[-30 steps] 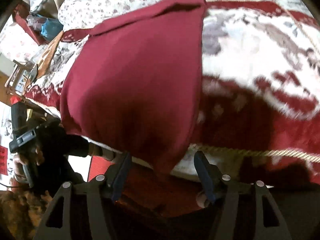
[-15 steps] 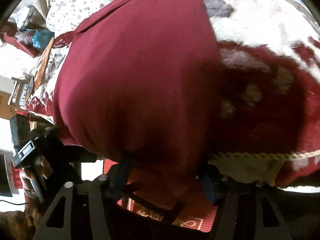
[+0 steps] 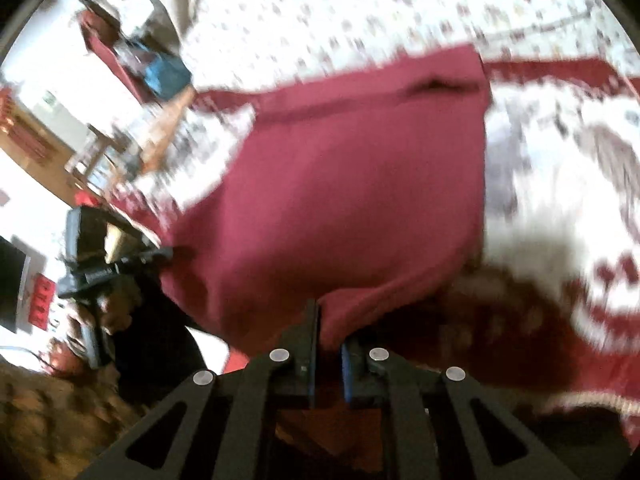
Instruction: Fold small clothes
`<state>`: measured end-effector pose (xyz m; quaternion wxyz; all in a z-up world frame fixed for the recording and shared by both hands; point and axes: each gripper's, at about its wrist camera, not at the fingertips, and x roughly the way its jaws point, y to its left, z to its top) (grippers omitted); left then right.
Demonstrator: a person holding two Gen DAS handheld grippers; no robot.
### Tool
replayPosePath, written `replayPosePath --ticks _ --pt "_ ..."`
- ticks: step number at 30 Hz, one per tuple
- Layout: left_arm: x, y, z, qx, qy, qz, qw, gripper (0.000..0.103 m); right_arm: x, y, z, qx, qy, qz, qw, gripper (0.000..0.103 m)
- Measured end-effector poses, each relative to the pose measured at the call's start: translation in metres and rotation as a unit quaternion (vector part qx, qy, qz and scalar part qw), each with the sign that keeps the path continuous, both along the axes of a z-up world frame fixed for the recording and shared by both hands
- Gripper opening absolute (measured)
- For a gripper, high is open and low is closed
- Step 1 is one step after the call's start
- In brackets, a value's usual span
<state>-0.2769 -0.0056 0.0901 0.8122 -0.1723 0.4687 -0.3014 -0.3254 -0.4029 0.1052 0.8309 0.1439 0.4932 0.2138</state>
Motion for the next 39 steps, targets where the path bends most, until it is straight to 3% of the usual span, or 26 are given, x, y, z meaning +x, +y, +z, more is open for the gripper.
replayPosePath --ticks 6,8,10,12,14,16,18,24,32,38,39 --pt "0.066 -0.010 0.043 -0.006 -0.064 0.017 0.9978 0.015 0.065 -0.005 0.036 -0.004 -0.066 -0.031 0.997 0.008" --pt "0.080 -0.015 0.045 0.002 -0.066 0.020 0.9976 0.015 0.089 -0.009 0.044 -0.011 -0.080 -0.048 0.996 0.008" --pt "0.086 -0.012 0.045 -0.016 -0.060 0.013 0.9980 0.015 0.106 -0.009 0.047 -0.005 -0.079 -0.053 0.995 0.008" --pt "0.085 -0.006 0.039 -0.025 -0.044 0.014 0.9986 0.015 0.115 -0.006 0.048 -0.004 -0.078 -0.048 0.996 0.008" --pt "0.079 0.002 0.025 -0.018 -0.015 0.023 0.9995 0.025 0.119 -0.005 0.045 -0.010 -0.075 -0.044 0.996 0.008" --pt "0.070 0.010 0.011 -0.018 0.011 0.034 0.9992 0.057 0.122 -0.008 0.039 -0.005 -0.069 -0.044 0.997 0.008" --pt "0.058 0.024 -0.007 -0.040 0.047 0.059 0.9963 0.067 0.122 -0.008 0.034 -0.001 -0.065 -0.047 0.997 0.008" --pt "0.023 0.040 -0.054 -0.103 0.154 0.100 0.9777 0.075 0.123 -0.011 0.029 0.003 -0.062 -0.049 0.997 0.008" --pt "0.009 0.013 -0.081 -0.130 0.181 0.098 0.9699 0.075 0.119 -0.014 0.029 0.003 -0.064 -0.048 0.997 0.008" --pt "0.014 -0.015 -0.074 -0.149 0.170 0.053 0.9727 0.074 0.118 -0.014 0.028 0.002 -0.058 -0.051 0.997 0.008" --pt "0.016 -0.021 -0.072 -0.137 0.167 0.036 0.9757 0.062 0.118 -0.014 0.028 0.003 -0.058 -0.051 0.997 0.008"
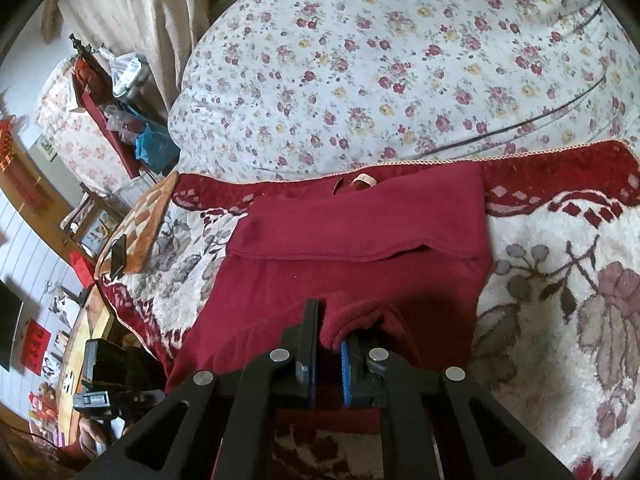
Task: Fold small clothes
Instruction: 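Fold the shirt edge with the left gripper toward the right gripper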
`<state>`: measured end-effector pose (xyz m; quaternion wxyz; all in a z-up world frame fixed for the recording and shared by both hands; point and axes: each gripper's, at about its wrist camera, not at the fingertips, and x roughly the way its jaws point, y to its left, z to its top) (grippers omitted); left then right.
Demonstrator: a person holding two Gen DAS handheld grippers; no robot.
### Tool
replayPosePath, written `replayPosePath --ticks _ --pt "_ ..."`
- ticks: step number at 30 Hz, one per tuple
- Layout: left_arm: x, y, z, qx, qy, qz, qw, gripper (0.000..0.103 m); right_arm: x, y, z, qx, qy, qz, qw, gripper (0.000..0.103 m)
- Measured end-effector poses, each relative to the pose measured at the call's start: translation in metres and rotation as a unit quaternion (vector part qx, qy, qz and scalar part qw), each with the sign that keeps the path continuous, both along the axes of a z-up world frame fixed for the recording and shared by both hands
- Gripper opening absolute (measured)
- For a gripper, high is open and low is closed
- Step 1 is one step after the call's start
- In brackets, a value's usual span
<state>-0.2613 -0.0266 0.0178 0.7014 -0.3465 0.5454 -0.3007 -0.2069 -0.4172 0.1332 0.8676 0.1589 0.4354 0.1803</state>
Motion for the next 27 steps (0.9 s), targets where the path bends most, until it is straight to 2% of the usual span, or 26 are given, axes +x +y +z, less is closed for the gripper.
replayPosePath --ticks 1,4,5,11,13,15,21,25,27 --pt "0.001 -0.003 0.002 0.010 -0.005 -0.012 0.9999 0.043 0.001 -0.001 0.000 0.001 0.000 -0.001 1.000 0.008" --pt "0.012 -0.004 0.014 0.008 -0.023 -0.022 0.9995 0.019 0.004 -0.002 0.000 0.003 -0.002 -0.004 1.000 0.008" --pt "0.016 -0.002 0.019 0.008 -0.030 -0.020 0.9993 0.015 0.006 -0.003 0.000 0.005 -0.004 -0.006 1.000 0.008" --pt "0.069 0.005 0.057 0.007 -0.096 0.006 0.9953 0.011 0.030 -0.006 0.006 0.008 -0.020 -0.026 0.999 0.008" --pt "0.099 0.003 0.072 0.022 -0.133 0.017 0.9907 0.010 0.043 -0.009 0.010 0.004 -0.028 -0.037 0.999 0.008" --pt "0.131 0.002 0.075 0.026 -0.148 0.030 0.9882 0.010 0.059 -0.013 0.013 0.000 -0.034 -0.051 0.998 0.008" --pt "0.227 -0.016 0.072 0.049 -0.159 0.050 0.9848 0.010 0.121 -0.030 0.008 -0.021 -0.029 -0.094 0.995 0.008" --pt "0.273 -0.023 0.049 0.056 -0.139 0.048 0.9876 0.010 0.165 -0.040 -0.018 -0.045 -0.008 -0.129 0.991 0.008" --pt "0.289 -0.019 0.033 0.047 -0.118 0.053 0.9905 0.011 0.186 -0.046 -0.039 -0.043 0.018 -0.139 0.989 0.008"
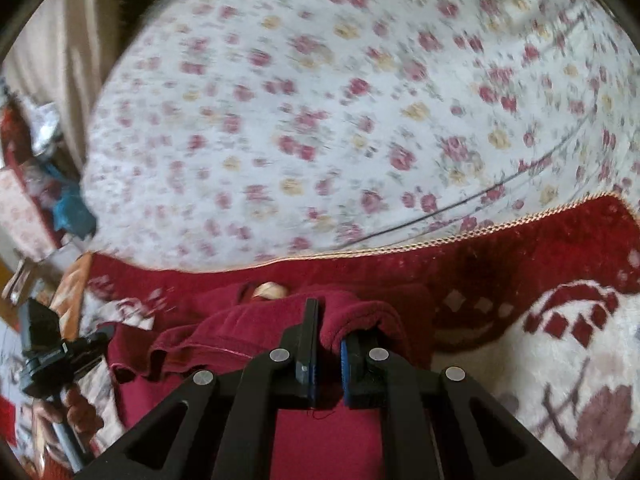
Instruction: Fold small clothes
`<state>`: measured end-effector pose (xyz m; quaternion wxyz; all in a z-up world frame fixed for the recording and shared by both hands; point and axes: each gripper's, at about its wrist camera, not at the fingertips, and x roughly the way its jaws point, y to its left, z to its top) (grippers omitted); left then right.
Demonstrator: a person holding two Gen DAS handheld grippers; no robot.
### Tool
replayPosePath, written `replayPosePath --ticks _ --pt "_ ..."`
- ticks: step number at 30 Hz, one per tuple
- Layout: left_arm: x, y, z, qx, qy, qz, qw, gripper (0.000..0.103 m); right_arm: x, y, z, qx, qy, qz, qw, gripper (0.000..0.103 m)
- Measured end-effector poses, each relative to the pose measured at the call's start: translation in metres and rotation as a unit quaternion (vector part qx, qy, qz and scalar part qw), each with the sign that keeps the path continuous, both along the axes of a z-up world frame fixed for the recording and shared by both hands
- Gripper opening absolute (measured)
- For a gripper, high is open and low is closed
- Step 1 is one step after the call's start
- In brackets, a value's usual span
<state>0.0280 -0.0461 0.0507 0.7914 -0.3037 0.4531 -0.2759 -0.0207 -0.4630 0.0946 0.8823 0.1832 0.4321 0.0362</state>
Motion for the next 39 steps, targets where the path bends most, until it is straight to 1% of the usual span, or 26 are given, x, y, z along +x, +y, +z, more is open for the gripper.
replayPosePath --ticks 2,3,4,5,6,7,8,10,12,14,15,16,18,20,22,24,27,29,31,32,33,34,35,36,37,39 --pt "0.009 0.006 -0.012 0.001 0.027 0.004 0.9996 0.016 0.015 -0.005 -0.017 -0.012 0.038 -0.016 0.999 0.015" --pt "0.010 0.009 -0.013 0.001 0.029 0.000 0.9996 0.019 0.015 -0.007 -0.017 -0.014 0.033 -0.021 0.999 0.024" --pt "0.008 0.011 -0.010 0.004 0.021 -0.003 0.9998 0.029 0.011 -0.010 -0.013 -0.005 0.018 -0.022 1.000 0.032" --pt "0.004 0.013 -0.003 0.016 0.003 0.001 0.9999 0.039 0.006 -0.012 -0.008 0.002 0.003 -0.025 1.000 0.037" --pt "0.000 0.015 0.004 0.025 -0.012 0.007 0.9996 0.063 -0.003 -0.012 0.001 -0.002 -0.015 -0.035 0.999 0.048" --pt "-0.005 0.019 0.011 0.031 -0.030 0.018 0.9989 0.076 -0.013 -0.011 0.011 -0.012 -0.035 -0.039 0.999 0.050" --pt "-0.010 0.024 0.017 0.026 -0.047 0.029 0.9981 0.077 -0.019 -0.007 0.017 -0.017 -0.046 -0.028 0.998 0.050" --pt "-0.014 0.027 0.020 0.022 -0.057 0.031 0.9977 0.077 -0.025 0.006 0.024 -0.021 -0.057 0.013 0.998 0.050" --pt "-0.013 0.024 0.016 0.043 -0.046 0.029 0.9976 0.077 -0.020 0.028 0.020 -0.051 -0.038 0.064 0.996 0.050" --pt "-0.008 0.018 0.002 0.082 -0.022 0.029 0.9959 0.077 -0.004 0.051 0.004 -0.107 -0.007 0.087 0.990 0.050" --pt "-0.005 0.015 -0.006 0.099 -0.009 0.027 0.9947 0.077 0.003 0.055 -0.004 -0.119 0.004 0.088 0.989 0.050" --pt "0.001 0.011 -0.017 0.122 0.010 0.022 0.9923 0.077 0.018 0.056 -0.019 -0.125 0.029 0.083 0.988 0.050" --pt "0.011 0.007 -0.038 0.160 0.045 0.025 0.9858 0.077 0.040 0.045 -0.045 -0.118 0.070 0.050 0.989 0.050" --pt "0.014 0.008 -0.042 0.151 0.040 0.030 0.9873 0.077 0.058 0.023 -0.071 -0.084 0.095 0.002 0.992 0.050" --pt "0.015 0.007 -0.039 0.155 0.037 0.031 0.9867 0.077 0.063 0.012 -0.080 -0.061 0.095 -0.009 0.994 0.050" --pt "0.014 0.008 -0.039 0.159 0.035 0.034 0.9861 0.077 0.060 0.009 -0.075 -0.054 0.087 -0.010 0.995 0.050" --pt "0.012 0.015 -0.036 0.155 0.039 0.047 0.9860 0.077 0.040 0.012 -0.048 -0.084 0.067 -0.010 0.994 0.051" --pt "0.009 0.018 -0.029 0.159 0.029 0.054 0.9854 0.077 0.020 0.016 -0.029 -0.089 0.044 0.001 0.995 0.053" --pt "0.002 0.020 -0.020 0.167 0.015 0.060 0.9840 0.077 0.002 0.017 -0.020 -0.095 0.027 0.000 0.995 0.068" --pt "0.000 0.021 -0.017 0.172 0.011 0.060 0.9833 0.077 -0.004 0.017 -0.022 -0.104 0.028 -0.005 0.994 0.072" --pt "-0.004 0.020 -0.014 0.177 0.004 0.060 0.9825 0.077 -0.005 0.020 -0.030 -0.115 0.049 -0.004 0.992 0.073" --pt "-0.009 0.019 -0.010 0.182 -0.002 0.058 0.9815 0.077 -0.002 0.021 -0.047 -0.126 0.094 0.007 0.988 0.073" --pt "-0.013 0.019 -0.007 0.188 -0.006 0.055 0.9806 0.077 0.002 0.021 -0.059 -0.136 0.125 0.015 0.983 0.073" --pt "-0.019 0.018 -0.004 0.195 -0.009 0.053 0.9792 0.077 0.000 0.021 -0.058 -0.135 0.124 0.011 0.983 0.073" --pt "-0.026 0.018 -0.001 0.204 -0.012 0.052 0.9774 0.077 -0.002 0.024 -0.050 -0.138 0.116 0.003 0.984 0.072" --pt "-0.040 0.019 0.003 0.222 -0.015 0.054 0.9735 0.077 -0.001 0.037 -0.026 -0.125 0.086 0.014 0.988 0.072"
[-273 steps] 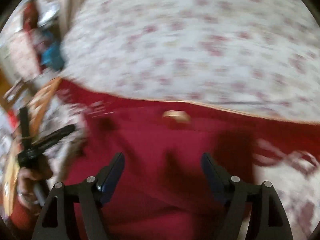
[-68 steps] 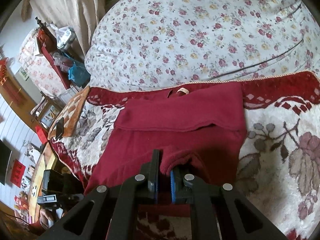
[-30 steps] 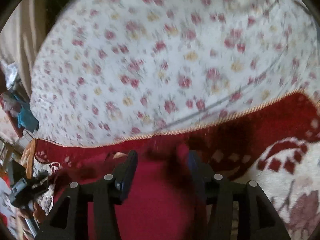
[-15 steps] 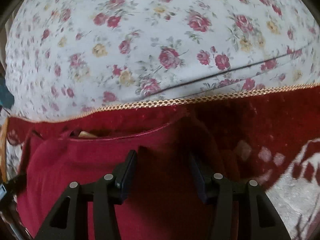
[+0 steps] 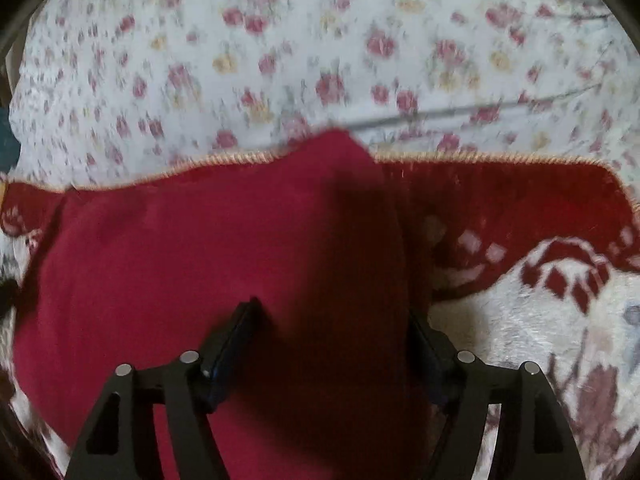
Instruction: Fold small clothes
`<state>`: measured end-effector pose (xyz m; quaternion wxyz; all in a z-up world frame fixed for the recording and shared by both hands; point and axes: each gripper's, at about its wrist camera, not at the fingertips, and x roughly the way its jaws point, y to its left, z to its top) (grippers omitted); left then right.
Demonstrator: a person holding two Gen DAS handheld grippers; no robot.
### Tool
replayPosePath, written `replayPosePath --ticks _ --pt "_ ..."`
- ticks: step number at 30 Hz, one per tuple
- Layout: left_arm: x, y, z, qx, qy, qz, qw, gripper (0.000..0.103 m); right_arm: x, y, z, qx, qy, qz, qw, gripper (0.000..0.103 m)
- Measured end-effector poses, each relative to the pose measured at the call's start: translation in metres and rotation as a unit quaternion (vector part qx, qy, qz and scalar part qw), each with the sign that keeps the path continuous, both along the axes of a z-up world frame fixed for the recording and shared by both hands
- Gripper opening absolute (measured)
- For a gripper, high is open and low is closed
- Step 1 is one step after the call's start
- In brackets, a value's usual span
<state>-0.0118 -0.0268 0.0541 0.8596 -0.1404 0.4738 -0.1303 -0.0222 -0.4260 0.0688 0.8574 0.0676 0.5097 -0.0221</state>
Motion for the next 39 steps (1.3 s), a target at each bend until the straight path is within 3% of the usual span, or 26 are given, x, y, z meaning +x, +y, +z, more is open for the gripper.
replayPosePath --ticks 3,6,7,12,16,20,23,27,32,37,39 --pt "-0.016 0.004 0.000 0.012 0.016 0.000 0.9998 0.077 0.011 0.046 0.031 -0.002 -0.035 0.059 0.998 0.071" --pt "-0.029 0.011 -0.010 -0.012 0.032 0.005 0.9994 0.077 0.031 0.112 0.038 0.004 -0.044 0.147 0.988 0.051" --pt "-0.032 0.012 -0.013 -0.017 0.037 0.006 0.9992 0.077 0.037 0.130 0.036 0.009 -0.041 0.165 0.985 0.051" --pt "-0.028 0.009 -0.026 -0.019 0.044 -0.005 0.9988 0.077 0.066 0.215 0.001 0.001 -0.016 0.228 0.973 0.044" --pt "-0.021 0.008 -0.028 -0.020 0.044 -0.009 0.9988 0.077 0.108 0.258 -0.044 -0.015 0.035 0.242 0.970 0.038" --pt "-0.015 0.012 -0.030 -0.037 0.052 -0.005 0.9980 0.077 0.126 0.259 -0.058 0.010 0.045 0.227 0.973 0.037" --pt "-0.016 0.011 -0.030 -0.038 0.051 -0.006 0.9979 0.077 0.129 0.243 -0.048 0.039 0.053 0.217 0.974 0.037" --pt "-0.018 0.011 -0.030 -0.036 0.049 -0.009 0.9981 0.077 0.111 0.231 -0.030 0.034 0.024 0.223 0.974 0.038" --pt "-0.018 0.010 -0.030 -0.032 0.047 -0.008 0.9983 0.077 0.118 0.231 -0.059 0.048 0.068 0.200 0.976 0.055" --pt "-0.017 0.009 -0.031 -0.029 0.046 -0.009 0.9985 0.077 0.116 0.229 -0.047 0.063 0.066 0.180 0.979 0.059" --pt "-0.017 0.010 -0.030 -0.029 0.047 -0.009 0.9984 0.077 0.113 0.233 -0.041 0.070 0.063 0.191 0.977 0.067"
